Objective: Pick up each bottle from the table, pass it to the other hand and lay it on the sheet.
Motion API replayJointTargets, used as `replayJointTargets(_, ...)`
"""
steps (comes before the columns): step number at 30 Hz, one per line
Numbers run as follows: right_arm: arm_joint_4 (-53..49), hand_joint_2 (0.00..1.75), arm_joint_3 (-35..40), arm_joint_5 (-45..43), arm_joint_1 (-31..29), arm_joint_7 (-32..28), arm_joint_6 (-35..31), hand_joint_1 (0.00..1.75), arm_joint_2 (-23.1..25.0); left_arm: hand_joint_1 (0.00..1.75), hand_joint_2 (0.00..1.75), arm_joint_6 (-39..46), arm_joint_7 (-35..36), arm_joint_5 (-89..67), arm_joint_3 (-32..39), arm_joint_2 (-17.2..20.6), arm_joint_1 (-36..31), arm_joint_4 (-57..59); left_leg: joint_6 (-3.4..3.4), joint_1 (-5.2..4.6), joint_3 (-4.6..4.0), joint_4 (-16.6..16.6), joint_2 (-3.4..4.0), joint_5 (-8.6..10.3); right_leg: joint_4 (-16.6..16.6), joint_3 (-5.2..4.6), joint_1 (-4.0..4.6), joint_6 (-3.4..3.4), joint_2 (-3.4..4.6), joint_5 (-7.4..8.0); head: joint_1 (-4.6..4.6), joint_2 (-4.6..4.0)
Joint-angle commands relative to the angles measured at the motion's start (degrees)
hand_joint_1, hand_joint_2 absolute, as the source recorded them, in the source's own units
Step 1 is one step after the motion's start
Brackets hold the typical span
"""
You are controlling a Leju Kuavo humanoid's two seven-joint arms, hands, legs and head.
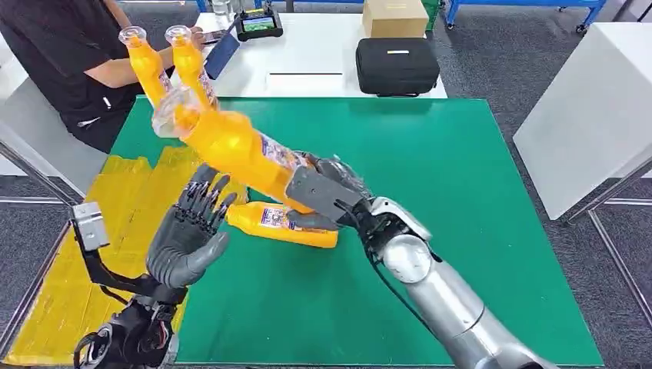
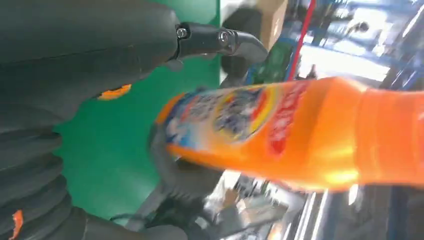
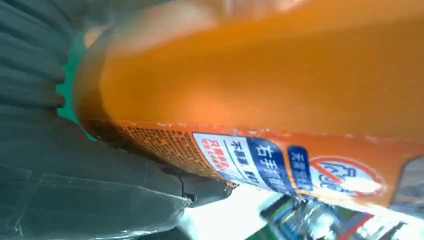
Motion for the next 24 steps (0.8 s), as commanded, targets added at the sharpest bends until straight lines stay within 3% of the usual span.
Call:
replayJointTargets(1,-3.05,1.75,9.34,0.55,1.57,0.51,1.19,1.75,0.13,0.0,1.75,3.7,-1.55,-1.66,4.34,-0.14,1.35,-0.16,-0.23,0.08,0.18,-0.06,0.09,-0.08,-0.06,0.17,0.07,-0.03,0.01,-0.06,-0.02,0.0)
replayJointTargets(24,1.87,1.75,17.69,4.55,2.03,-1.33,7.95,1.75,2.85,0.0,1.75,6.09,-2.58,-1.58,8.33,-1.29,7.53,-5.3,-0.29,0.13,0.22,-0.06,0.13,-0.09,-0.08,0.22,0.11,-0.04,-0.01,-0.06,-0.02,0.0)
